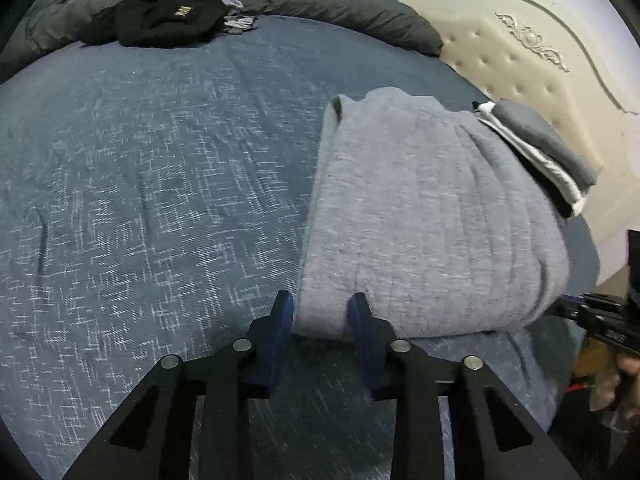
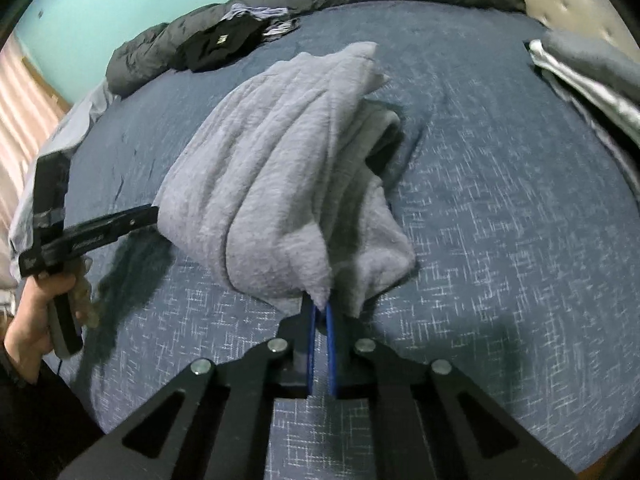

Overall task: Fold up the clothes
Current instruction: 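Lower the bundle onto the bed beside the stack with the right tool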

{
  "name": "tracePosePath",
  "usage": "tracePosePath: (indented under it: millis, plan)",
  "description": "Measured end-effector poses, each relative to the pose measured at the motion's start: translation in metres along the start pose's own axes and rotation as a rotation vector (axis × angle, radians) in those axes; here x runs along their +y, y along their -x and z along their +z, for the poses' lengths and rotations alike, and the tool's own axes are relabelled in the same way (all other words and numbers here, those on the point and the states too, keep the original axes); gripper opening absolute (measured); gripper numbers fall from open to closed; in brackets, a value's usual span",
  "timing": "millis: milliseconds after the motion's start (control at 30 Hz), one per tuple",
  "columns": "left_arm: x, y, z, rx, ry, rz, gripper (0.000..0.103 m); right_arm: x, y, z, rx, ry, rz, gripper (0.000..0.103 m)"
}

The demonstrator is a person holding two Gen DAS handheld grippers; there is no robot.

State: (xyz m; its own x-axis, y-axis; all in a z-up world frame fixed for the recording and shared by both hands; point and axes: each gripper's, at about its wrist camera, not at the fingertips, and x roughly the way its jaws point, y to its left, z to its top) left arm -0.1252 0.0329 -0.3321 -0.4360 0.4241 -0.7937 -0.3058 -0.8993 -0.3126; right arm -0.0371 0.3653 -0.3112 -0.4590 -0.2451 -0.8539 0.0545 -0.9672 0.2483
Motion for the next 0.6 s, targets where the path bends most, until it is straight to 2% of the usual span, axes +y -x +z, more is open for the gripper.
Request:
tracePosePath:
  millis: [33,67,233,367,400,500,533,600]
  plan:
    - [0.000,0.000,0.000,0.004,-0.004,-0.003,0.047,0.003,0.001,0.000,0.001,-0.004,0.000,0.004]
    - [-0.001,-0.002,-0.001,0.007,-0.008,-0.001,0.051,0.007,0.002,-0.001,0.001,-0.006,-0.002,0.004]
    - [-0.003,-0.010,-0.002,0.021,-0.028,0.008,0.052,0.022,0.003,-0.003,0.017,0.018,-0.001,0.006]
    - [-0.005,-0.017,-0.003,0.033,-0.044,0.016,0.052,0.031,0.003,-0.005,0.029,0.067,-0.032,0.007]
    - [-0.005,-0.018,-0.003,0.035,-0.048,0.017,0.051,0.033,0.002,-0.005,0.031,0.072,-0.034,0.008]
    - [-0.008,-0.020,-0.004,0.035,-0.064,0.021,0.035,0.036,-0.005,-0.006,0.048,0.076,-0.036,0.009]
    - [-0.011,-0.019,-0.004,0.032,-0.076,0.027,0.025,0.037,-0.007,-0.006,0.052,0.078,-0.039,0.009]
    - [-0.017,-0.017,-0.004,0.020,-0.104,0.043,0.018,0.038,-0.007,-0.007,0.048,0.080,-0.043,0.009]
